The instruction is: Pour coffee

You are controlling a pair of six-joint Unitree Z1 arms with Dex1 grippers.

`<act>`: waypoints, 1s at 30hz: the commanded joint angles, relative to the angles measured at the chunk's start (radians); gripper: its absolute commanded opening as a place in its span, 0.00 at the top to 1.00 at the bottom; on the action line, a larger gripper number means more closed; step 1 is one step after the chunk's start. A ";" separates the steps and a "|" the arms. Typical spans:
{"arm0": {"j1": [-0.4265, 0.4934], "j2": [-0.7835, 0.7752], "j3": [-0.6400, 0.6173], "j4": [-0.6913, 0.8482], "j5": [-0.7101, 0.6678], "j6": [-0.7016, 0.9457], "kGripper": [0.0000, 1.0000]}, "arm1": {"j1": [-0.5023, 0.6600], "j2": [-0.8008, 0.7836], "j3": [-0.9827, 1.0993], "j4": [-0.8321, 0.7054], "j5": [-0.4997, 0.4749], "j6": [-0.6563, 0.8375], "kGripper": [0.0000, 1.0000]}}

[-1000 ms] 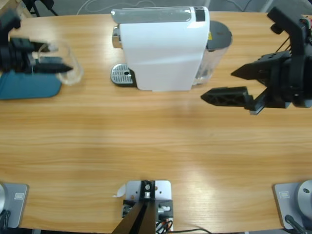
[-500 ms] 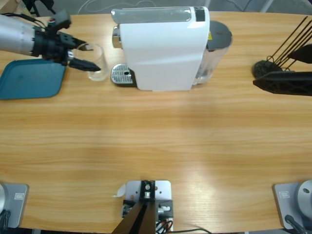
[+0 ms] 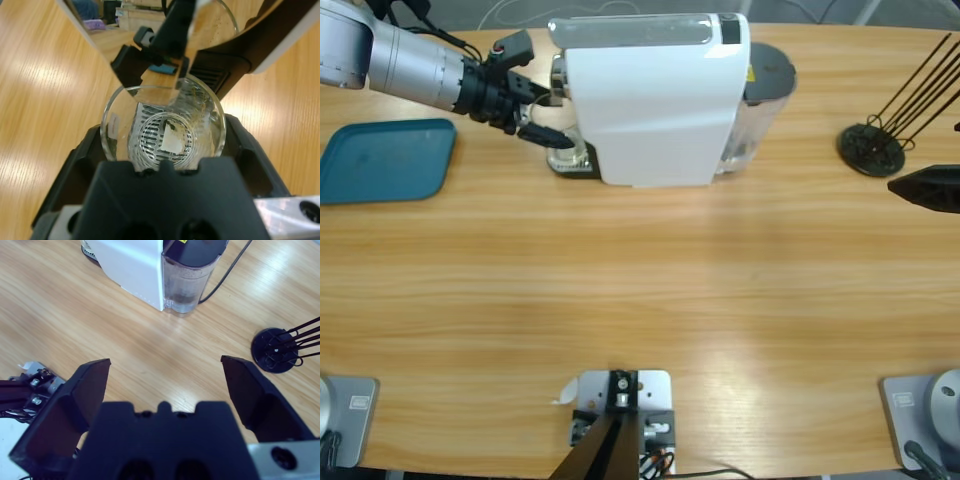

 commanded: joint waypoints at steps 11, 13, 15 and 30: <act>0.003 0.063 0.031 -0.045 -0.036 -0.102 0.49 | 0.009 0.008 -0.014 0.014 -0.004 0.025 0.00; 0.002 0.059 0.042 -0.045 -0.036 -0.102 0.49 | 0.009 0.007 -0.014 0.012 -0.005 0.025 0.00; 0.002 0.060 0.041 -0.045 -0.036 -0.103 0.37 | 0.009 0.006 -0.012 0.012 -0.004 0.026 0.00; 0.025 -0.014 0.101 -0.047 0.088 -0.104 0.00 | 0.009 0.011 -0.011 0.003 -0.002 0.028 0.00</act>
